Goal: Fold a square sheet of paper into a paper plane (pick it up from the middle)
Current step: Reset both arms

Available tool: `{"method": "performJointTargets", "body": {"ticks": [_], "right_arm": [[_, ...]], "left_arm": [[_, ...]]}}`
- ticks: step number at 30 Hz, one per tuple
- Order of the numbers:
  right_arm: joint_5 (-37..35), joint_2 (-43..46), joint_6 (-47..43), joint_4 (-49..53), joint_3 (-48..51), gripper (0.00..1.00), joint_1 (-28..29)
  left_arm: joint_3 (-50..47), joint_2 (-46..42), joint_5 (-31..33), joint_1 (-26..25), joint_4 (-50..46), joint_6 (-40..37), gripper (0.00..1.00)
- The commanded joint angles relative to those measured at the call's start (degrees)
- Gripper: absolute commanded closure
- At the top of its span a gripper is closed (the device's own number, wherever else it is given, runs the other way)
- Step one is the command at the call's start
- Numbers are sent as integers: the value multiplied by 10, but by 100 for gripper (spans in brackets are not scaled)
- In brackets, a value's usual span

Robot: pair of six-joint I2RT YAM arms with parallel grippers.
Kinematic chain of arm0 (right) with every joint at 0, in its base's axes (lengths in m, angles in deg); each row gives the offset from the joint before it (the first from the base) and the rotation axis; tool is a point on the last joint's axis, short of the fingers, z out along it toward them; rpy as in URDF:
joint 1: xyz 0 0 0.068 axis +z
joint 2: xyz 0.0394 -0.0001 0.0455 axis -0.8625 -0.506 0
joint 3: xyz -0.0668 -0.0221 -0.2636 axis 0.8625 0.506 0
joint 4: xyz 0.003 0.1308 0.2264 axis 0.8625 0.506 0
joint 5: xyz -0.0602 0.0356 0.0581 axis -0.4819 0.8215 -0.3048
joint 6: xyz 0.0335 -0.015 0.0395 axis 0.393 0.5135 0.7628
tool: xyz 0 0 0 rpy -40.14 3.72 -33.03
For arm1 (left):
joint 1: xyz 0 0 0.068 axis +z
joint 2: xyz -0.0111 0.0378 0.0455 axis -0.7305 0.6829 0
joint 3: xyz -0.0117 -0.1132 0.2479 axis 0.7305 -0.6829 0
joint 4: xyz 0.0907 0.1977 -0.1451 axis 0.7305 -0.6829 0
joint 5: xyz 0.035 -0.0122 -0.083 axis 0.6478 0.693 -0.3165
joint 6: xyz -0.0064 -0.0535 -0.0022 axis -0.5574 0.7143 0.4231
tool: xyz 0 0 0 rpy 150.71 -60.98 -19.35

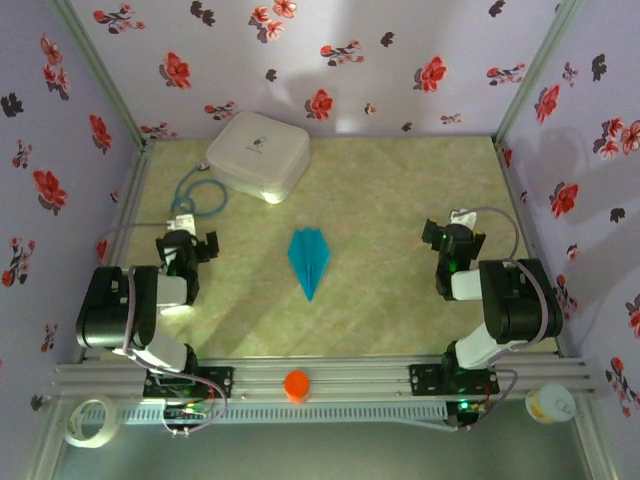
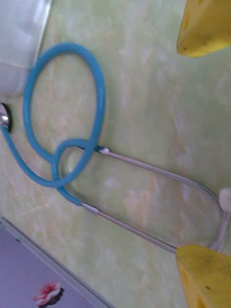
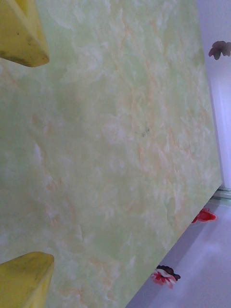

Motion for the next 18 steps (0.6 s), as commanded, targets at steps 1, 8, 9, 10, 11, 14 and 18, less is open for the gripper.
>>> {"method": "performJointTargets", "body": {"ticks": [1,8,9,10,11,14,18], "right_arm": [[-16,6,6,-13,-7,1,-2],[-16,5,6,-15,-7,1,-1],[-16,5,6,-14,-7,1,-1],[-16,5,6,-14,-7,1,-1],[-16,5,6,-14,-7,1,-1],[-15,4,5,-14,-8,1,-1],[-16,5,6,-14,-8,1,-1]], "left_arm": [[27,-5,-16,11,36,18,0],[25,-1,-17,10,53,12,0],[24,1,-17,10,56,11,0],[23,0,-17,10,54,12,0],[24,0,-17,10,55,12,0],[24,0,-17,10,55,12,0],[24,0,-17,10,54,12,0]]}}
